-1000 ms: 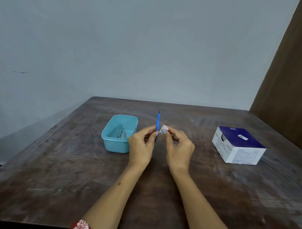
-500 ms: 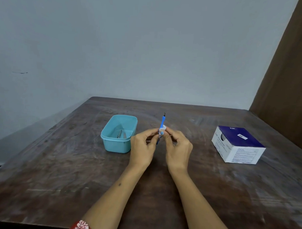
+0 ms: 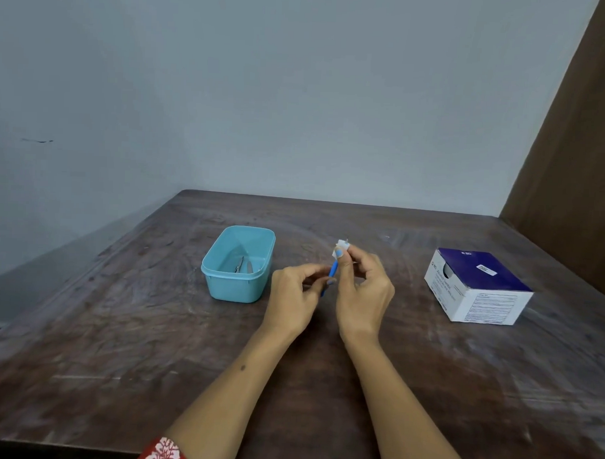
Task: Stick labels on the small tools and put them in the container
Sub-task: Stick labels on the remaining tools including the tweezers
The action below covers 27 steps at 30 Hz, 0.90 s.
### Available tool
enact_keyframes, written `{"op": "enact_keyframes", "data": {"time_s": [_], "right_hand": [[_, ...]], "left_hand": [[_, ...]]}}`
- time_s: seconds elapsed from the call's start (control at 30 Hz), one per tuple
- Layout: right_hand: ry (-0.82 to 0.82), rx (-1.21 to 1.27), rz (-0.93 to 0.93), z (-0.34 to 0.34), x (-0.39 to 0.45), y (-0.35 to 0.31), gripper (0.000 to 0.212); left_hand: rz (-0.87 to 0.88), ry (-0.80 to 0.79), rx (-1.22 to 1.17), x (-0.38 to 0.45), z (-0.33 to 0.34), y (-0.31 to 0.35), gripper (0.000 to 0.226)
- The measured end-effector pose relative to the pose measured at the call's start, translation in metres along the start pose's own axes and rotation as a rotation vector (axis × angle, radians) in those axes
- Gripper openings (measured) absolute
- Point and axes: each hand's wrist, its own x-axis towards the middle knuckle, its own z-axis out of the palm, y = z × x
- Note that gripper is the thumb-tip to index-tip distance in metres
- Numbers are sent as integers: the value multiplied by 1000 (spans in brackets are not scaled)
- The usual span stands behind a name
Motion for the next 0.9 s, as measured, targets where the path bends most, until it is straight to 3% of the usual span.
{"op": "enact_keyframes", "data": {"time_s": [0.17,0.9], "right_hand": [[-66,-41,-23,1,-2,3,7],[152,44,-19,-2,1,-4,7]], "left_hand": [[34,64,33,0,-1,-2,30],[189,90,228,-3,4,2,24]]}}
